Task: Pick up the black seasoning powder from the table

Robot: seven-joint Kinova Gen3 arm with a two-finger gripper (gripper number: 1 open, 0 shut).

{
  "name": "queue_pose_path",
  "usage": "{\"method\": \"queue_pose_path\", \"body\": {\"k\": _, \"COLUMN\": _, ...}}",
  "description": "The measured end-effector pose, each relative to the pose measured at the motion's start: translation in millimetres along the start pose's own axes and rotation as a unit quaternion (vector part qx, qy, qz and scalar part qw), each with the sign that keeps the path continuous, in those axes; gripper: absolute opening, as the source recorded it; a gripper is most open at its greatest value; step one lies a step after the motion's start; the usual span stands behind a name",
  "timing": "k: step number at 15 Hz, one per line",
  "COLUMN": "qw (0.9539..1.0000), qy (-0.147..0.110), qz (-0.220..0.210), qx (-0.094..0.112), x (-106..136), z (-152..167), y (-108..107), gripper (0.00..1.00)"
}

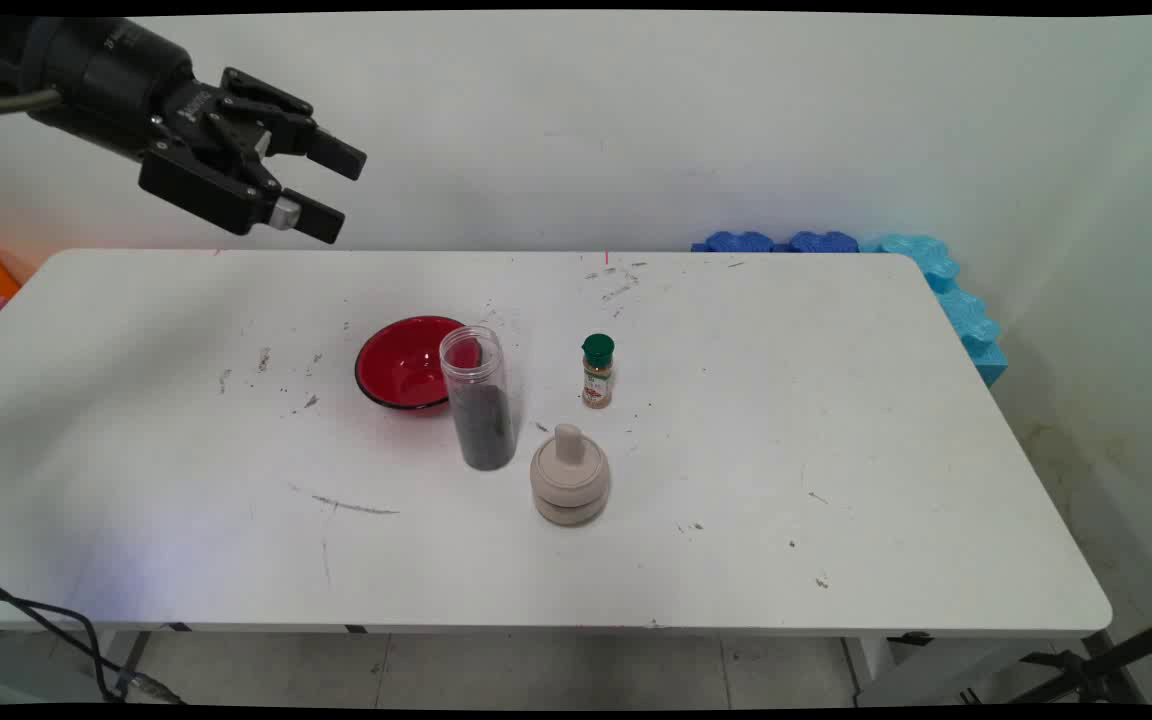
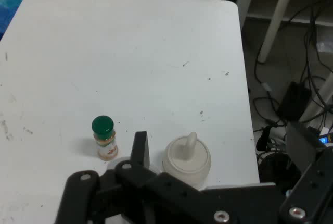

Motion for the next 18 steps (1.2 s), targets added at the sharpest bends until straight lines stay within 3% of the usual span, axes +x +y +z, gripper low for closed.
{"method": "queue_pose_path", "body": {"k": 9, "qw": 0.9999, "qy": -0.006, "qz": -0.009, "qx": 0.003, "x": -11, "z": -1, "y": 1, "gripper": 1.00}}
{"method": "queue_pose_path", "body": {"k": 18, "qw": 0.9988, "qy": -0.036, "qz": -0.027, "qx": 0.019, "x": -58, "z": 4, "y": 6, "gripper": 1.00}}
